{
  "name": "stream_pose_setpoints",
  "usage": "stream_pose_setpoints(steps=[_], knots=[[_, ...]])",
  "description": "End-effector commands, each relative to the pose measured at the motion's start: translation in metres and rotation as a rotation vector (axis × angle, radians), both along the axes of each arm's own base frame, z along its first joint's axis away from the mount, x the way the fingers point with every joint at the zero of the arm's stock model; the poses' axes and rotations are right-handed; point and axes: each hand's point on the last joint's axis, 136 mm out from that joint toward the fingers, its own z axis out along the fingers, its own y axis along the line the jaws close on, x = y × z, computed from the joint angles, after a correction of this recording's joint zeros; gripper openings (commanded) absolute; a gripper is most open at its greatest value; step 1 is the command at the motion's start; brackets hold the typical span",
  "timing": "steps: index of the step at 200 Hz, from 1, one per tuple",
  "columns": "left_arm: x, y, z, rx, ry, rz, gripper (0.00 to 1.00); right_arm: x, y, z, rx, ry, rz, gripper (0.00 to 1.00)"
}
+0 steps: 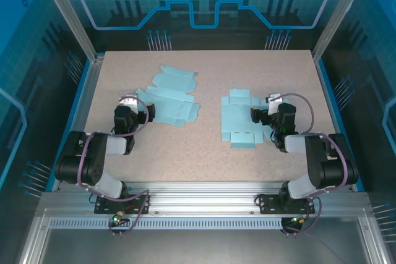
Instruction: Fold the paper box
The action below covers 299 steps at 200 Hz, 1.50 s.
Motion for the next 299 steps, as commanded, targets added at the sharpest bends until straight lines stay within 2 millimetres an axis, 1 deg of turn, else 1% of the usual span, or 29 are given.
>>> stream_pose_setpoints(steps=[1, 244, 260, 274, 299], knots=[[0.003, 0.001, 0.004, 0.005, -0.017, 0.011, 0.99, 0.007, 0.004, 0.011, 0.002, -0.039, 0.013, 1.0], [0.002, 0.001, 0.003, 0.004, -0.017, 0.008, 0.99, 0.007, 0.004, 0.011, 0.003, -0.038, 0.012, 1.0], [-0.001, -0.002, 0.006, 0.004, -0.049, -0.008, 0.99, 0.007, 0.003, 0.012, 0.002, -0.039, 0.011, 1.0], [-0.006, 0.0, 0.01, 0.002, -0.086, 0.004, 0.99, 0.007, 0.004, 0.011, 0.002, -0.039, 0.013, 1.0], [-0.009, 0.0, 0.018, 0.019, -0.087, 0.012, 0.99, 0.007, 0.003, 0.011, 0.002, -0.039, 0.012, 1.0]])
